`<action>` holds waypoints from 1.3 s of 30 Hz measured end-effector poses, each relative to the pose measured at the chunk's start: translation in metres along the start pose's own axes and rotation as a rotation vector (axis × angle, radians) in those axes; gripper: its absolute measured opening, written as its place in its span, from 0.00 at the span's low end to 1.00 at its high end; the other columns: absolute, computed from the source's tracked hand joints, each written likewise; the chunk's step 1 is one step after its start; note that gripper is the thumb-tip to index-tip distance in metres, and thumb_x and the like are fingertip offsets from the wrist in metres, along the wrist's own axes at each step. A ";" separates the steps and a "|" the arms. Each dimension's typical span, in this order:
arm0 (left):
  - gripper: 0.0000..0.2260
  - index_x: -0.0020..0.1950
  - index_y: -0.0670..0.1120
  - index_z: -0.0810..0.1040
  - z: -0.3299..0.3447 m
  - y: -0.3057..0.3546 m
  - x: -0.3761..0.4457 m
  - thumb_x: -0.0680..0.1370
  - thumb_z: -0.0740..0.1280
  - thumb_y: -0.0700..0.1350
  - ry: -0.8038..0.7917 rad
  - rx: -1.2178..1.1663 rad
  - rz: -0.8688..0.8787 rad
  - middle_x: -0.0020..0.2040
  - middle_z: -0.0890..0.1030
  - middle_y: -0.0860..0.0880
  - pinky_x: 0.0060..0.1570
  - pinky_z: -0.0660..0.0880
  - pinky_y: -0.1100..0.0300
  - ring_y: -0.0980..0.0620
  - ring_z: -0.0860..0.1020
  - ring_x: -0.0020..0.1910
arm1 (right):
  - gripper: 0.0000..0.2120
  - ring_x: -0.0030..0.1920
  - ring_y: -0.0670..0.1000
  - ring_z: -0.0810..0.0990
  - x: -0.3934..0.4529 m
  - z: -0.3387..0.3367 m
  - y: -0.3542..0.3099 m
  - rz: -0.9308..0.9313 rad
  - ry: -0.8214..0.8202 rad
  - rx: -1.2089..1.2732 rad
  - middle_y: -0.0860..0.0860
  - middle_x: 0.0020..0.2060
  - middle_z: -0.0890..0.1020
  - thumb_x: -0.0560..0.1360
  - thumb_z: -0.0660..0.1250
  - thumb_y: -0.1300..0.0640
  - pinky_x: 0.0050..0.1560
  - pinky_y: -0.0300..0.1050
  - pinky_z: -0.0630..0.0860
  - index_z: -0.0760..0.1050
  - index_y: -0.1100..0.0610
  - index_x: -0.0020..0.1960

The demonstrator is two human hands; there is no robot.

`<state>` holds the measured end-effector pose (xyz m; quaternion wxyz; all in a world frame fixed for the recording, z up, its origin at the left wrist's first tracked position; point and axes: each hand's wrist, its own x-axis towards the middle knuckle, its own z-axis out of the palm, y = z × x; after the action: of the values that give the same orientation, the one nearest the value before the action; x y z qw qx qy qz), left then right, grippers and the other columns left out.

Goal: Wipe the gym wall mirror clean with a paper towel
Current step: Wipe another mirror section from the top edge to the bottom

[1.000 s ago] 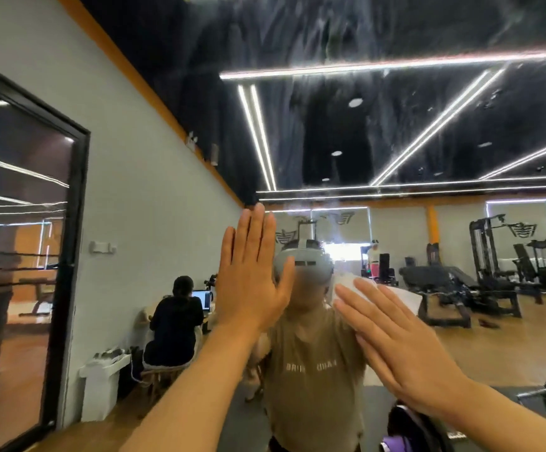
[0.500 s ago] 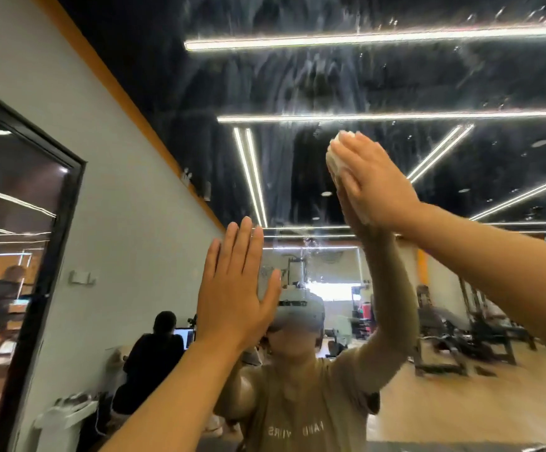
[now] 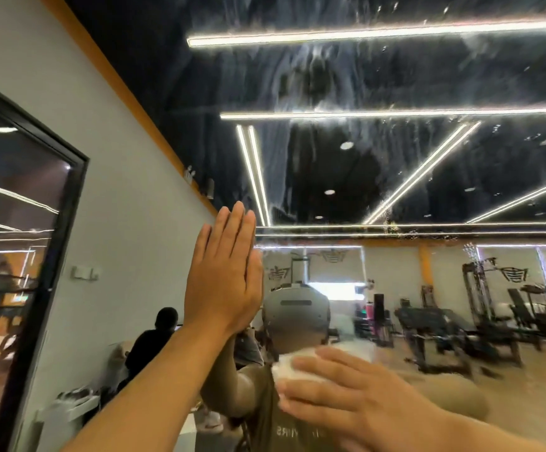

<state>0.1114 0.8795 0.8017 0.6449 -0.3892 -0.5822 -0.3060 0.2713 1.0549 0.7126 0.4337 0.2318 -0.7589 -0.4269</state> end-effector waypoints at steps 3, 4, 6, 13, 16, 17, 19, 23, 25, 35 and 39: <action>0.26 0.81 0.47 0.54 -0.001 0.001 -0.001 0.84 0.48 0.51 -0.007 0.002 -0.007 0.82 0.54 0.49 0.78 0.40 0.58 0.51 0.49 0.81 | 0.26 0.80 0.44 0.50 0.000 -0.007 0.024 -0.221 -0.105 -0.067 0.46 0.80 0.56 0.84 0.55 0.56 0.78 0.38 0.52 0.53 0.49 0.80; 0.26 0.82 0.46 0.55 -0.001 0.000 -0.001 0.84 0.48 0.51 -0.009 0.007 -0.004 0.82 0.54 0.49 0.79 0.40 0.57 0.51 0.49 0.81 | 0.27 0.80 0.44 0.51 0.009 -0.016 0.034 -0.212 -0.118 0.000 0.48 0.79 0.60 0.82 0.60 0.57 0.78 0.39 0.51 0.58 0.50 0.80; 0.26 0.82 0.46 0.55 -0.001 -0.001 -0.002 0.84 0.48 0.51 -0.012 0.013 0.003 0.82 0.54 0.48 0.78 0.40 0.57 0.50 0.49 0.81 | 0.23 0.79 0.44 0.54 0.032 -0.034 0.060 -0.052 -0.025 0.160 0.53 0.75 0.68 0.80 0.61 0.58 0.77 0.36 0.50 0.69 0.58 0.75; 0.26 0.82 0.46 0.55 0.002 -0.001 -0.002 0.84 0.46 0.53 -0.021 0.008 -0.013 0.82 0.54 0.48 0.79 0.43 0.52 0.49 0.49 0.81 | 0.21 0.78 0.56 0.60 0.120 -0.069 0.185 0.675 0.331 0.081 0.56 0.75 0.67 0.84 0.56 0.55 0.78 0.45 0.53 0.67 0.58 0.76; 0.26 0.81 0.46 0.56 0.002 -0.001 -0.002 0.84 0.47 0.52 -0.019 -0.021 -0.015 0.82 0.55 0.48 0.79 0.45 0.51 0.49 0.50 0.81 | 0.21 0.77 0.58 0.60 0.137 -0.052 0.164 0.808 0.436 0.060 0.59 0.74 0.68 0.83 0.57 0.60 0.77 0.39 0.45 0.67 0.63 0.75; 0.26 0.81 0.46 0.56 0.001 -0.001 -0.002 0.84 0.47 0.52 -0.016 -0.037 -0.015 0.81 0.55 0.48 0.79 0.45 0.51 0.49 0.50 0.81 | 0.21 0.77 0.56 0.60 0.137 -0.048 0.146 0.781 0.444 0.063 0.58 0.74 0.69 0.83 0.57 0.59 0.76 0.36 0.44 0.67 0.62 0.74; 0.26 0.81 0.45 0.59 -0.001 0.001 -0.002 0.84 0.47 0.51 -0.004 -0.105 -0.023 0.81 0.57 0.48 0.80 0.47 0.51 0.50 0.52 0.81 | 0.21 0.77 0.51 0.60 0.127 -0.038 0.109 0.647 0.376 0.090 0.55 0.73 0.70 0.83 0.57 0.58 0.77 0.38 0.45 0.68 0.59 0.74; 0.23 0.79 0.45 0.62 -0.015 0.000 -0.004 0.84 0.51 0.49 0.059 -0.451 -0.173 0.81 0.58 0.51 0.76 0.55 0.60 0.58 0.55 0.78 | 0.24 0.79 0.51 0.57 0.088 -0.017 0.033 0.368 0.145 0.172 0.51 0.76 0.67 0.81 0.58 0.56 0.79 0.51 0.55 0.66 0.55 0.77; 0.23 0.79 0.46 0.60 -0.023 -0.010 -0.014 0.84 0.52 0.48 0.059 -0.453 -0.219 0.81 0.57 0.52 0.76 0.53 0.62 0.62 0.52 0.77 | 0.25 0.79 0.50 0.56 0.068 -0.010 0.006 0.197 0.019 0.169 0.48 0.77 0.65 0.81 0.58 0.56 0.80 0.49 0.52 0.65 0.53 0.78; 0.28 0.83 0.50 0.48 -0.049 -0.078 -0.079 0.84 0.49 0.56 -0.134 0.077 -0.097 0.83 0.47 0.49 0.78 0.39 0.54 0.51 0.45 0.81 | 0.23 0.75 0.56 0.65 0.108 -0.044 0.088 0.154 0.038 0.110 0.57 0.74 0.69 0.80 0.55 0.58 0.77 0.43 0.58 0.70 0.58 0.74; 0.29 0.83 0.51 0.44 -0.050 -0.088 -0.092 0.84 0.48 0.56 -0.140 0.070 -0.068 0.83 0.47 0.50 0.78 0.44 0.51 0.50 0.48 0.81 | 0.25 0.75 0.59 0.64 0.155 -0.065 0.172 0.633 0.263 0.084 0.58 0.73 0.69 0.81 0.50 0.53 0.77 0.55 0.58 0.69 0.59 0.74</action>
<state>0.0503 0.7865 0.7222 0.6052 -0.3669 -0.6491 -0.2789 0.2500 1.0050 0.9471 0.6290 0.0555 -0.7476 -0.2058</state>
